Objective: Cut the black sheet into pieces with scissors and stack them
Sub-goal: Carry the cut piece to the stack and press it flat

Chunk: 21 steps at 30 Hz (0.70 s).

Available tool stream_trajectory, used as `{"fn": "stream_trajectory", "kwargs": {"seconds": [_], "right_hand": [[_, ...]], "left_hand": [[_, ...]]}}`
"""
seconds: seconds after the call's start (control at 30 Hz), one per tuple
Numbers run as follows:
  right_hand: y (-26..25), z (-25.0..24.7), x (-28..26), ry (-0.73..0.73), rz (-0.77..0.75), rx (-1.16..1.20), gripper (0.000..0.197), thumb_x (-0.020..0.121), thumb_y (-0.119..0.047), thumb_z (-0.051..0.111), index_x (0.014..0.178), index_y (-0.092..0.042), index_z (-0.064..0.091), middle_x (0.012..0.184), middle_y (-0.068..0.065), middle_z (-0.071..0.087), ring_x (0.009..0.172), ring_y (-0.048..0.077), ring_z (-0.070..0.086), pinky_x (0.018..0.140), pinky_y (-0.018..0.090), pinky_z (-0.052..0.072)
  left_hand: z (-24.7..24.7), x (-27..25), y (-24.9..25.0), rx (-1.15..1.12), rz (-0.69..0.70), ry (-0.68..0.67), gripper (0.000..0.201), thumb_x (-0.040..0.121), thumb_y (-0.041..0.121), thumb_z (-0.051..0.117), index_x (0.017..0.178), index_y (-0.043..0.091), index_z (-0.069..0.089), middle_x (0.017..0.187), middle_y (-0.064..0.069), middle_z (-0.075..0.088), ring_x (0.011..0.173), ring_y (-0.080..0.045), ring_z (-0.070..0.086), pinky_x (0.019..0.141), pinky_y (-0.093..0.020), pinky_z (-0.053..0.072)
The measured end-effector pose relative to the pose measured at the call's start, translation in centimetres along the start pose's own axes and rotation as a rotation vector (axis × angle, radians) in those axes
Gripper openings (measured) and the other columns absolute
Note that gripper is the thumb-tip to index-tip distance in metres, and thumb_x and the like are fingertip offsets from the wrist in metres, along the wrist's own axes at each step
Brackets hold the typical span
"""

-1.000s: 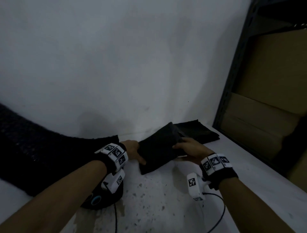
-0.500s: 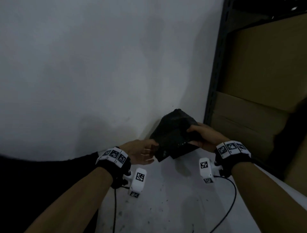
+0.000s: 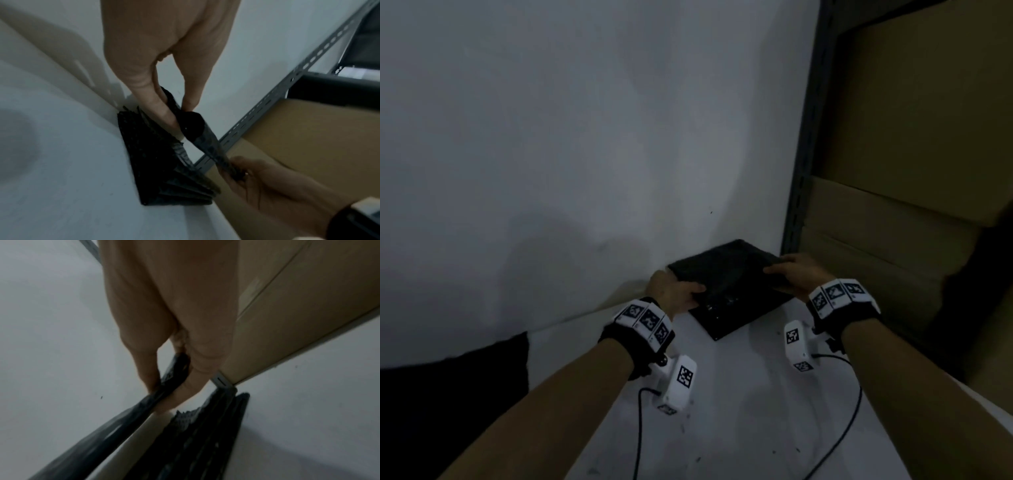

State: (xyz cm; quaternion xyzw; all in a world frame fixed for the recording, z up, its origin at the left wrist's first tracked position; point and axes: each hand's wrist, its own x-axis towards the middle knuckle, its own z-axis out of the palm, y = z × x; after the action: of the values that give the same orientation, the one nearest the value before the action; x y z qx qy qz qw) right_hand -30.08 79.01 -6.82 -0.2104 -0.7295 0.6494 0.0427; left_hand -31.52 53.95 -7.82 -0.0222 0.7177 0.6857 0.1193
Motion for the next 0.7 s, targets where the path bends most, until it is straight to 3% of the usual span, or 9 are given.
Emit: {"fn": "stream_trajectory", "kwargs": {"seconds": [0.1, 0.17, 0.27, 0.33, 0.4, 0.47, 0.57, 0.63, 0.7], "right_hand": [[1.1, 0.5, 1.9, 0.124, -0.06, -0.24, 0.05, 0.083, -0.013, 0.08, 0.121, 0.011, 0.058, 0.12, 0.022, 0.062, 0.097, 0.034, 0.064, 0.078, 0.036, 0.057], [1.6, 0.6, 2.3, 0.177, -0.107, -0.419, 0.063, 0.085, -0.016, 0.078, 0.134, 0.007, 0.045, 0.129, 0.02, 0.054, 0.116, 0.036, 0.056, 0.092, 0.036, 0.048], [2.5, 1.0, 2.5, 0.192, -0.22, -0.521, 0.046, 0.088, -0.008, 0.071, 0.126, 0.001, 0.047, 0.115, 0.017, 0.056, 0.096, 0.026, 0.055, 0.07, 0.027, 0.045], [3.1, 1.1, 2.6, 0.194, -0.289, -0.558, 0.029, 0.089, -0.006, 0.067, 0.114, -0.001, 0.052, 0.092, 0.012, 0.057, 0.076, 0.02, 0.052, 0.053, 0.023, 0.039], [3.3, 1.2, 2.7, 0.182, -0.337, -0.606, 0.015, 0.089, -0.003, 0.063, 0.103, 0.0, 0.058, 0.083, 0.014, 0.06, 0.072, 0.023, 0.055, 0.049, 0.024, 0.039], [3.3, 1.2, 3.0, 0.174, -0.369, -0.691, 0.012, 0.088, 0.004, 0.058, 0.098, 0.003, 0.065, 0.092, 0.018, 0.066, 0.084, 0.028, 0.061, 0.057, 0.024, 0.04], [3.1, 1.2, 3.0, 0.173, -0.36, -0.773, 0.018, 0.088, 0.009, 0.054, 0.098, 0.01, 0.069, 0.101, 0.02, 0.069, 0.097, 0.034, 0.064, 0.068, 0.025, 0.042], [3.1, 1.1, 3.2, 0.185, -0.357, -0.783, 0.019, 0.088, 0.01, 0.053, 0.096, 0.015, 0.069, 0.101, 0.024, 0.07, 0.096, 0.037, 0.065, 0.074, 0.034, 0.048], [3.2, 0.8, 3.5, 0.209, -0.356, -0.792, 0.02, 0.088, 0.01, 0.051, 0.092, 0.017, 0.069, 0.098, 0.026, 0.07, 0.094, 0.039, 0.066, 0.076, 0.039, 0.052]], "left_hand": [[0.2, 1.5, -0.5, 0.2, 0.03, 0.059, 0.054, 0.066, 0.012, 0.089, 0.11, -0.01, 0.067, 0.1, -0.014, 0.07, 0.086, -0.025, 0.07, 0.073, -0.034, 0.062], [0.3, 1.8, -0.6, 0.35, 0.032, 0.055, 0.053, 0.062, 0.019, 0.094, 0.103, -0.006, 0.071, 0.096, -0.004, 0.066, 0.079, -0.018, 0.063, 0.056, -0.017, 0.054], [0.8, 1.6, -1.1, 0.44, 0.054, 0.053, 0.046, 0.075, 0.013, 0.087, 0.108, -0.012, 0.067, 0.095, 0.004, 0.057, 0.062, -0.008, 0.045, 0.033, -0.008, 0.032], [0.8, 2.2, -1.8, 0.442, 0.063, 0.054, 0.046, 0.073, 0.011, 0.087, 0.106, -0.014, 0.067, 0.099, -0.012, 0.067, 0.058, -0.008, 0.045, 0.033, -0.008, 0.033], [0.9, 2.4, -2.1, 0.431, 0.062, 0.058, 0.044, 0.071, 0.013, 0.089, 0.102, -0.01, 0.069, 0.106, -0.02, 0.069, 0.062, -0.012, 0.052, 0.036, -0.008, 0.038], [1.0, 2.8, -2.4, 0.434, 0.062, 0.042, 0.033, 0.068, 0.015, 0.091, 0.089, 0.0, 0.07, 0.102, -0.018, 0.071, 0.069, -0.015, 0.059, 0.041, -0.011, 0.044], [1.2, 3.0, -2.5, 0.456, 0.111, 0.05, 0.033, 0.069, 0.017, 0.091, 0.068, 0.016, 0.058, 0.075, -0.004, 0.065, 0.06, -0.008, 0.053, 0.04, -0.01, 0.041], [1.4, 3.0, -2.3, 0.493, 0.148, 0.076, 0.036, 0.067, 0.023, 0.092, 0.074, 0.015, 0.057, 0.072, -0.001, 0.061, 0.062, -0.009, 0.056, 0.044, -0.012, 0.045], [1.7, 3.0, -2.2, 0.524, 0.162, 0.094, 0.05, 0.063, 0.029, 0.094, 0.092, 0.009, 0.057, 0.086, -0.008, 0.067, 0.078, -0.019, 0.067, 0.059, -0.023, 0.057]]}}
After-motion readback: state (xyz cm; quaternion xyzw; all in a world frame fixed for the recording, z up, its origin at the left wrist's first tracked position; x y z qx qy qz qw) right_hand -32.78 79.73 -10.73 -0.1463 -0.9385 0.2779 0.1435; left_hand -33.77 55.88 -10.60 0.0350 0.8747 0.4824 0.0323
